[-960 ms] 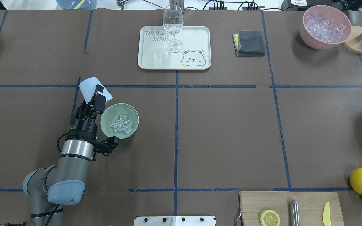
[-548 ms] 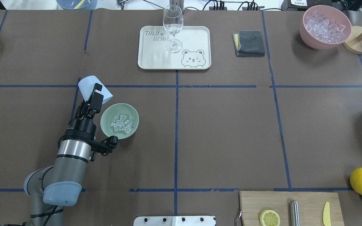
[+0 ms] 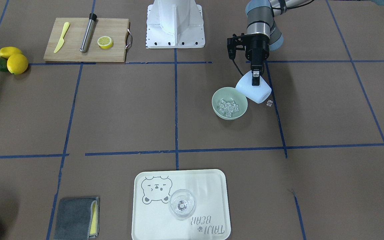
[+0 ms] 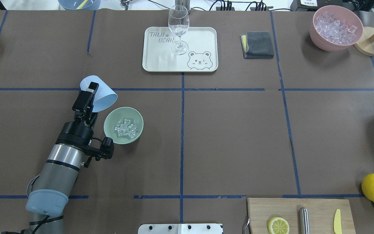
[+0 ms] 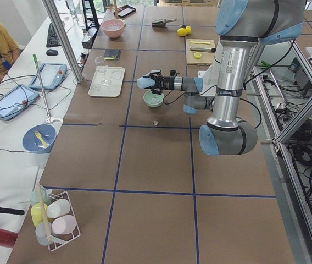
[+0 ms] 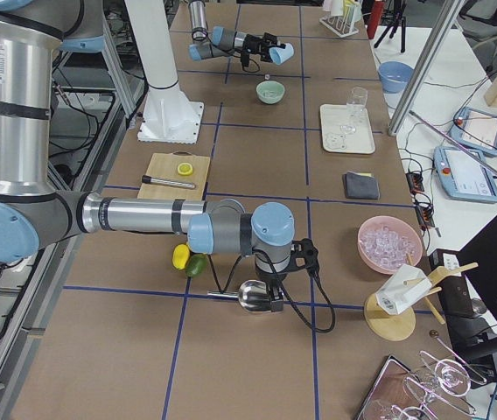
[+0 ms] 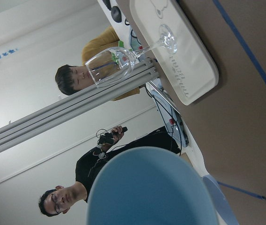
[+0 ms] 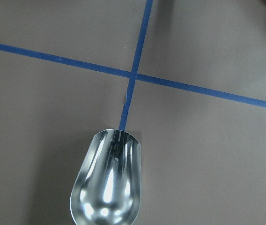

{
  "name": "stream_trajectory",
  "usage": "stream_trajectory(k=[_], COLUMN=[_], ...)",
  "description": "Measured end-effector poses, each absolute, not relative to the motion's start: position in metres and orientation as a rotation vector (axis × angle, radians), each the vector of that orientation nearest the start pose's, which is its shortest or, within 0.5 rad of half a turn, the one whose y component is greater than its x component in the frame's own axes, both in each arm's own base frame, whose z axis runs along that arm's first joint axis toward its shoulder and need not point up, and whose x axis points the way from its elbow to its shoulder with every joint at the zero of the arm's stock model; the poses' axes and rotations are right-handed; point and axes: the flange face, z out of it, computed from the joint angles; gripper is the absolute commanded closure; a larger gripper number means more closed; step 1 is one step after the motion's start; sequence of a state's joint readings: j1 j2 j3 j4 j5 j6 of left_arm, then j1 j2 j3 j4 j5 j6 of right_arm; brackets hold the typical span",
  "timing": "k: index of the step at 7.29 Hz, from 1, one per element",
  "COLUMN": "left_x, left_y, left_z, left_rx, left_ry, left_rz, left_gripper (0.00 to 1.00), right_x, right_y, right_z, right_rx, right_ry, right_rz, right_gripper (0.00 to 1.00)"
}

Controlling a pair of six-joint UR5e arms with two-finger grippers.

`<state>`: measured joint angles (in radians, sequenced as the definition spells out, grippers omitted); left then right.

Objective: Pour ice into bowl

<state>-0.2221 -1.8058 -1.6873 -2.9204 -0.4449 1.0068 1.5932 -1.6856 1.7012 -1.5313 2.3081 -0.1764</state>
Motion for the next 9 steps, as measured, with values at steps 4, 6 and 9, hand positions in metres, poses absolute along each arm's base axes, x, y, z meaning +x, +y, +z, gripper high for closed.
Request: stream_trajectory(k=[4,6,9], left_x=[0.437,0.428,0.374], left_y=[-0.324,-0.328,-0.363], left_z=[0.361,0.379,0.440], left_rx=[1.606,1.541,1.359], left_ry=[0.270,0.437,0.650], left_rz=[0.314,0.191,0.088], left_gripper=[1.00,1.00,1.00], right_x=[0.076,0.076,0.076], right_y=[-0.446,-0.446,-0.447], right_z=[0.646,0.645,0.642], right_rx=[0.131,0.134,0.142], right_ry=[-0.729,-0.730,-0.729], right_rz=[-0.170,-0.171,-0.176], right_gripper=[0.00,0.00,0.00])
